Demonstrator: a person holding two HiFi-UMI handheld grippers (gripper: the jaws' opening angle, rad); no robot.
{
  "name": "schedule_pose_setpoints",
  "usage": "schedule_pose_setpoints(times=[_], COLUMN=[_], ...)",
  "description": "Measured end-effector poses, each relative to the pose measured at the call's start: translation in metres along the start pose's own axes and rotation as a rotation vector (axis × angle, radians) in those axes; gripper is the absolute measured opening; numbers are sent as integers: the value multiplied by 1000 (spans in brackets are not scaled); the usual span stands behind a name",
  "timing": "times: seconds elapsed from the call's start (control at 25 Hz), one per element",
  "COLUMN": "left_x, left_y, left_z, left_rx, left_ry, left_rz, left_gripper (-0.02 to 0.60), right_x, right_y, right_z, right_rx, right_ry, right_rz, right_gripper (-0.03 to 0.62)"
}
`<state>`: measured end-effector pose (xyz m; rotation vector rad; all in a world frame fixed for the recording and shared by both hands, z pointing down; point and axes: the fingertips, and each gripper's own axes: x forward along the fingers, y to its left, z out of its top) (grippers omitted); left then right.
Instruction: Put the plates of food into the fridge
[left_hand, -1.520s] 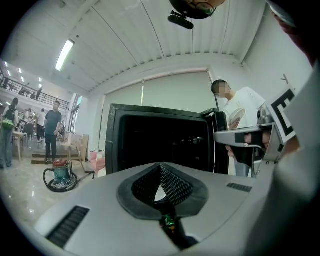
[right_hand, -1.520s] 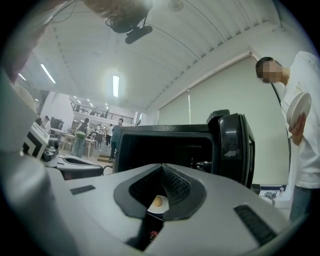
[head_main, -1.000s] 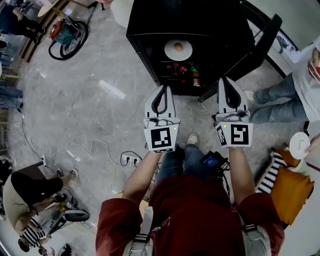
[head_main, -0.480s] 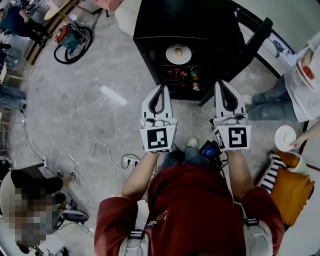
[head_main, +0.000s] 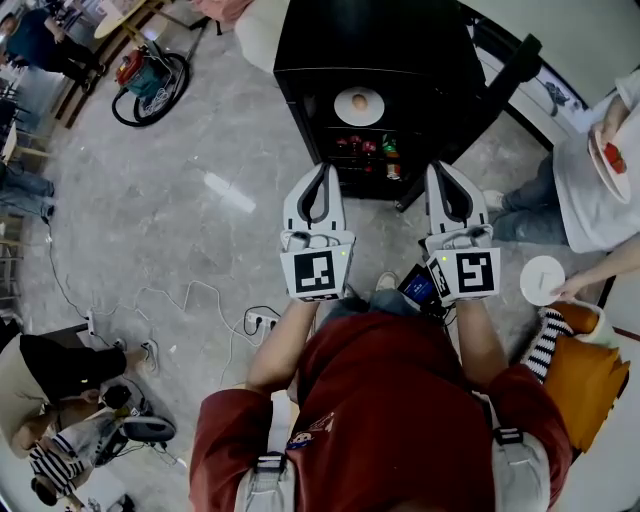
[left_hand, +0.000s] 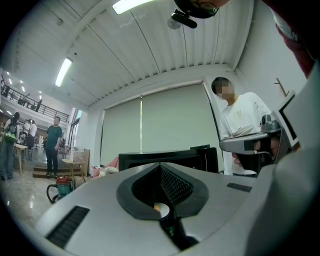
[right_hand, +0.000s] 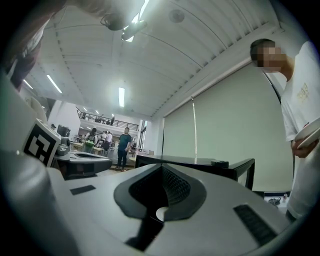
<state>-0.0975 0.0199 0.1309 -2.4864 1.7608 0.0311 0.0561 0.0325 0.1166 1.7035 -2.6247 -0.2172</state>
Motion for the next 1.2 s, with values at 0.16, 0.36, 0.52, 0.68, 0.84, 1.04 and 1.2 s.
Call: schedule_pose_setpoints(times=[0.16,0.36,0.52,0.68,0.84,1.04,1.2], left_x=[-4,-7,-7,-8,-8,-8,-11], left_y=[0,-2,-1,0,-2,-1,-2], left_z=[-2,-2,-5,-7,-11,-10,-7], left_rx=[-7,3,-9,-4,-10,-13,-2], left_ry=[8,5,17,20,26,30,24], left_rz=[0,-7,-3,-9,-11,-18,-25], left_gripper=[6,6,6,6,6,6,6], right_x=[0,-1,-1,-1,-1,1,-1], right_y=[7,8,5,6,4,4,5], right_z=[0,3,3,2,-2,-3,-2], right_rx=[-4,-6,-6,-10,-10,-14,-15], right_ry=[3,-3,-4,1,3,13,15], right_rz=[14,9,7,4,5,6,4], right_gripper=[11,11,11,11,11,11,11])
